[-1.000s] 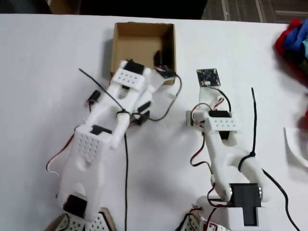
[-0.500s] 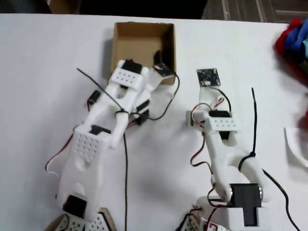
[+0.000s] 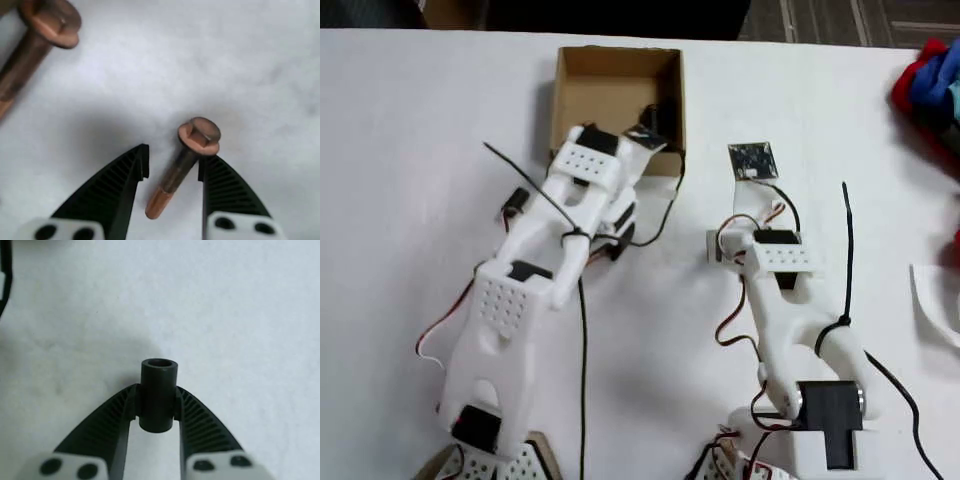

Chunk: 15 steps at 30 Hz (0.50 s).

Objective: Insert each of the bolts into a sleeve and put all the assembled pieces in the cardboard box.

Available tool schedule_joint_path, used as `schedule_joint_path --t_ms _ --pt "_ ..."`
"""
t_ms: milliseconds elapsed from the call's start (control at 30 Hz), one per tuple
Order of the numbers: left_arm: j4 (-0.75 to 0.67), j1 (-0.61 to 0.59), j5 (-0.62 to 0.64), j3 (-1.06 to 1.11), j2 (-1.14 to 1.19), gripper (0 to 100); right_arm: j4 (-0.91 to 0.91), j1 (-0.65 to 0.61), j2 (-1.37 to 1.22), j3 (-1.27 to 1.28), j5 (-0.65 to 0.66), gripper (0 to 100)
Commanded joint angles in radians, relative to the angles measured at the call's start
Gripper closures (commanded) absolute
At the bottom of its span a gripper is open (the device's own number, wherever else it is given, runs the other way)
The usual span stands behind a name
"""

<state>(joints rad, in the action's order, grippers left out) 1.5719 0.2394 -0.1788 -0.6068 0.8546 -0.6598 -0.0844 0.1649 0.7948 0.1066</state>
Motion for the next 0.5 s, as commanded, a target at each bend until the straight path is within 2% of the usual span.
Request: schedule_joint_path --t_ms 0,167,300,467 --pt "-0.006 0.029 -0.018 -0.007 -0.021 81 0.015 -0.002 0.062 -0.008 -0.006 97.9" --pt "0.003 0.058 -0.172 0.001 -0.021 81 0.015 -0.002 0.062 -0.008 -0.005 97.9" --pt "-0.002 0.061 -0.222 -0.007 -0.021 81 0.015 -0.002 0.062 -0.008 -0.005 97.9" --pt "0.003 0.061 -0.227 -0.001 -0.023 84 0.015 -0.002 0.062 -0.008 -0.005 97.9"
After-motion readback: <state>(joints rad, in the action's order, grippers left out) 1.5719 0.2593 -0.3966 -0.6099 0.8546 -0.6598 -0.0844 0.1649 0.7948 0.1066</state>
